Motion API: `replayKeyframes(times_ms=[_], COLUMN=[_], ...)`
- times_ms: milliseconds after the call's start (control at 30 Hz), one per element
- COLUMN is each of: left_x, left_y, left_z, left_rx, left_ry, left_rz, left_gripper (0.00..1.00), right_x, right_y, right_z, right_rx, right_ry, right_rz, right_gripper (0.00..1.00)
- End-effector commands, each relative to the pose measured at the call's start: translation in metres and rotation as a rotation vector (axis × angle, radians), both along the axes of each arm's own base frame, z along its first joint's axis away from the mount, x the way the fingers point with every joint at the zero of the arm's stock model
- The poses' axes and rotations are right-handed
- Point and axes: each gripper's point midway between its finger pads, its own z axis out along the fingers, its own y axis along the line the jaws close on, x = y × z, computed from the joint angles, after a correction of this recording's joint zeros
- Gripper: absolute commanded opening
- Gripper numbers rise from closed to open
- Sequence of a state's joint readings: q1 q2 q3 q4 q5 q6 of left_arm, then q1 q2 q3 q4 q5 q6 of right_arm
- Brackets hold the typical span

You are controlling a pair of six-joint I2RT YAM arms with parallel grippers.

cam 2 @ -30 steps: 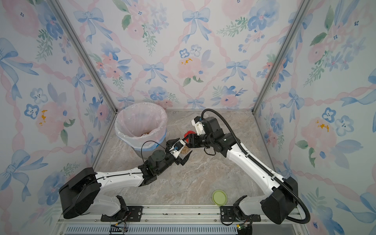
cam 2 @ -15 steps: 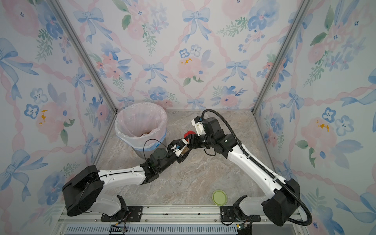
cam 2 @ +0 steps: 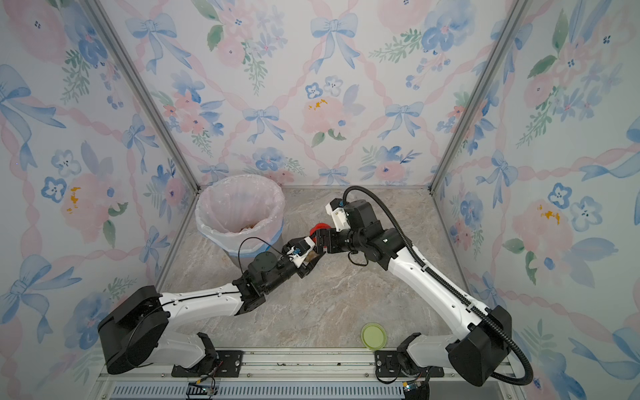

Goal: Empty moldy peanuts from jars
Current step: Pick up the jar from the center of the board, then unscrew the lid from the jar.

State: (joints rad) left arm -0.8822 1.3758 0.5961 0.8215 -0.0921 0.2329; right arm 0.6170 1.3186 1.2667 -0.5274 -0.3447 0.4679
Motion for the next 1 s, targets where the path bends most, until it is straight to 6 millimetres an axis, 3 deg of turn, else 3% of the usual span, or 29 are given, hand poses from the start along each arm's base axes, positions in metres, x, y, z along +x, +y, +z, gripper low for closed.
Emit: replayKeyframes(times_ms=[0, 167, 267, 333, 400, 567, 967], left_x=[-0.002, -0.002, 0.0, 0.003, 0.007, 0.016, 0.02], left_y=[0.009, 0.008, 0.013, 0.02, 0.027, 0.041, 0.038], left_z=[-0.01, -0.019, -0.02, -0.016, -0.013, -0.005, 0.002], left_rx=[0.033, 0.067, 0.095, 0.14, 0.21, 0.377, 0.444], left_ry=[-0.002, 0.012, -0.011, -0.063, -0.126, -0.257, -0.305], left_rz=[-0.001, -0.005, 0.021, 0.077, 0.146, 0.272, 0.325], left_gripper=[0.24, 0.21, 0.21, 0.21, 0.21, 0.14, 0.13], right_x=[0.003, 0.012, 0.024, 0.03, 0.023, 0.008, -0.003], right_y=[-0.001, 0.004, -0.011, -0.034, -0.047, -0.062, -0.015], right_z=[0.042, 0.068, 0.075, 0.063, 0.051, 0.04, 0.026], right_rx=[0.07, 0.167, 0.157, 0.111, 0.075, 0.125, 0.147], right_ry=[-0.054, -0.069, -0.068, 0.032, 0.135, 0.318, 0.432], right_rz=[-0.025, -0.035, -0.122, -0.226, -0.242, -0.202, -0.068], right_gripper=[0.97, 0.97, 0.97, 0.98, 1.0, 0.9, 0.87])
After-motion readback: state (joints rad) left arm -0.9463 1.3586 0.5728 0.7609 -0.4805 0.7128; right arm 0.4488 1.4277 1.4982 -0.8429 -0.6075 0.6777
